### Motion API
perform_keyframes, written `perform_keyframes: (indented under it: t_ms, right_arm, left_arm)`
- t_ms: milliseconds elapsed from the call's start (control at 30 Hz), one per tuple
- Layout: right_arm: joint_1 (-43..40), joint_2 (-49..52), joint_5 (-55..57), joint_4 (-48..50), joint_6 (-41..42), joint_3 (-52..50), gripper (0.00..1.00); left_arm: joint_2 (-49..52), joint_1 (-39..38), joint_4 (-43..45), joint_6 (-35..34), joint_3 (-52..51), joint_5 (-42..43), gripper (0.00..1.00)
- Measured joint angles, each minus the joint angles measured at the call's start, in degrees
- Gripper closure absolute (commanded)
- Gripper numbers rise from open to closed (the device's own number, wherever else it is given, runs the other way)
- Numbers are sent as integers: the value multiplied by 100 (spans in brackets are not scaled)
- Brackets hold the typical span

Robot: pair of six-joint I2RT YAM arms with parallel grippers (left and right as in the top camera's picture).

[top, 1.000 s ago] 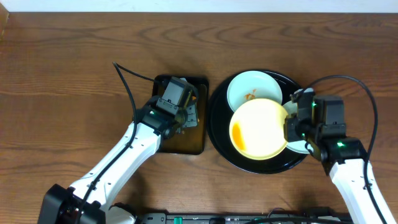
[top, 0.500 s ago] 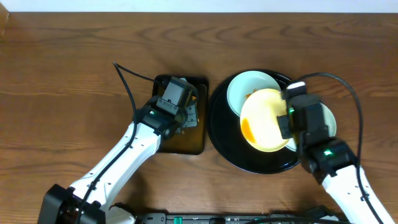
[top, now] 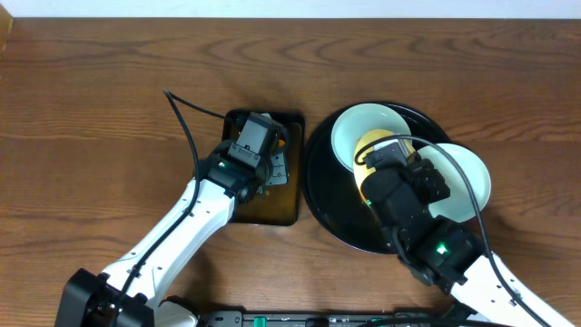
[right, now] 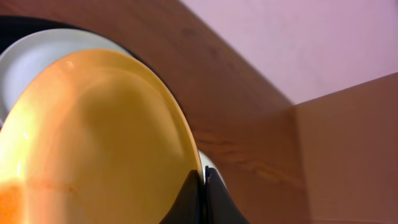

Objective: Clean dirty plates on tray and stack at the side
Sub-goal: 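Lift the yellow plate with the right gripper and carry it right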

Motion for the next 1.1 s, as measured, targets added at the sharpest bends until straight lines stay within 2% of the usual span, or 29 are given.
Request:
perform_keyframes:
  t_ms: [367, 633, 800, 1100]
  right_arm:
    - [190, 22, 680, 247, -452, 0, 99]
    - [85, 87, 699, 396, -243, 0, 99]
    - [-800, 92, 391, 708, 254, 11, 99]
    - [-3305, 225, -894, 1412, 1443, 31, 99]
  left_arm:
    - [0, 0, 0, 0, 0, 0, 92]
    - [0, 0, 0, 0, 0, 0, 92]
    - [0, 0, -2, 0, 0, 0, 92]
    - [0, 0, -31, 0, 0, 0, 92]
